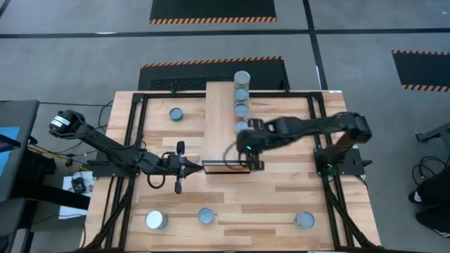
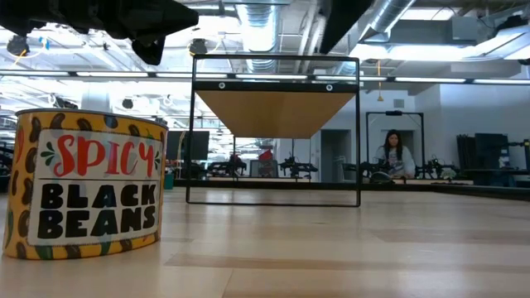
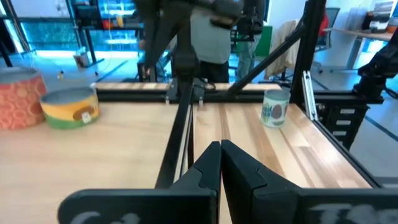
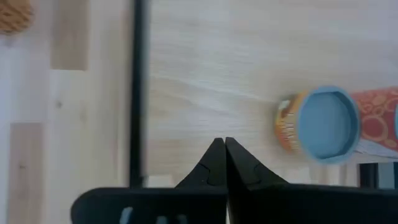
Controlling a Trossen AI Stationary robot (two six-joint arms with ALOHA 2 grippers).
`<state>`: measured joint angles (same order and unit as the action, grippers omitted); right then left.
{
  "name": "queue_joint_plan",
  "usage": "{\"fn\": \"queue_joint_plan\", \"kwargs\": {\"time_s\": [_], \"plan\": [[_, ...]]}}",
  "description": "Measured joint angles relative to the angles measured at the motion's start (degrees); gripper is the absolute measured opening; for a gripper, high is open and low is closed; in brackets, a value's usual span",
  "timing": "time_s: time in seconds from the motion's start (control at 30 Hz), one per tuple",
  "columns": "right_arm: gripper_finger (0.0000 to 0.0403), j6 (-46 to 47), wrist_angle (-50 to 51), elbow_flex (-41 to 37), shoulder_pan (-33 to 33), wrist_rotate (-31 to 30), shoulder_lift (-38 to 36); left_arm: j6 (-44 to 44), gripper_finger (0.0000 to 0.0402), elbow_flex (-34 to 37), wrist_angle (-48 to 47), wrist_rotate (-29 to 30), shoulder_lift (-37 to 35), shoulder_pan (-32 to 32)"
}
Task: Pick and place cans onto a shelf
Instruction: Put the canned cherries on the shelf
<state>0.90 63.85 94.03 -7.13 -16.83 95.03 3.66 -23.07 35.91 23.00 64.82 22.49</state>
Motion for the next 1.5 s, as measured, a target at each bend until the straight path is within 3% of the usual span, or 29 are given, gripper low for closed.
{"fn": "queue_joint_plan", "kwargs": {"time_s": [0.47,0.57,0.67,0.93,1.03,1.13,1.37,1.5], "plan": [[0.0004,5.7,-43.4,-40.1,-15.3,-6.4,-28.6,1.8,0.0,-1.4,-2.7,-3.5,0.0,3.0],[0.0003,5.7,-52.3,-48.2,-18.0,-8.6,-32.3,2.0,0.0,-5.6,-8.8,-2.4,0.0,5.3],[0.0003,5.5,-62.1,-55.8,-19.7,-9.7,-34.7,5.1,0.0,-12.9,-22.7,-0.1,0.0,7.7],[0.0004,5.2,-84.0,-70.0,-22.8,-11.8,-34.2,32.8,0.0003,-34.9,-64.8,4.4,4.8,14.7],[0.0004,5.1,-89.7,-72.3,-23.4,-11.8,-33.1,46.1,0.0017,-41.1,-80.3,2.2,9.1,17.2],[0.0009,4.2,-89.6,-72.8,-23.6,-11.8,-32.7,57.9,0.0038,-45.8,-90.2,-2.6,13.7,18.9],[0.0005,1.7,-89.7,-72.8,-23.5,-11.8,-32.8,77.2,0.009,-53.0,-95.0,-13.8,24.2,23.7],[0.0009,1.6,-89.4,-72.8,-23.5,-11.7,-32.8,86.6,0.0113,-57.3,-97.5,-16.6,29.1,26.3]]}}
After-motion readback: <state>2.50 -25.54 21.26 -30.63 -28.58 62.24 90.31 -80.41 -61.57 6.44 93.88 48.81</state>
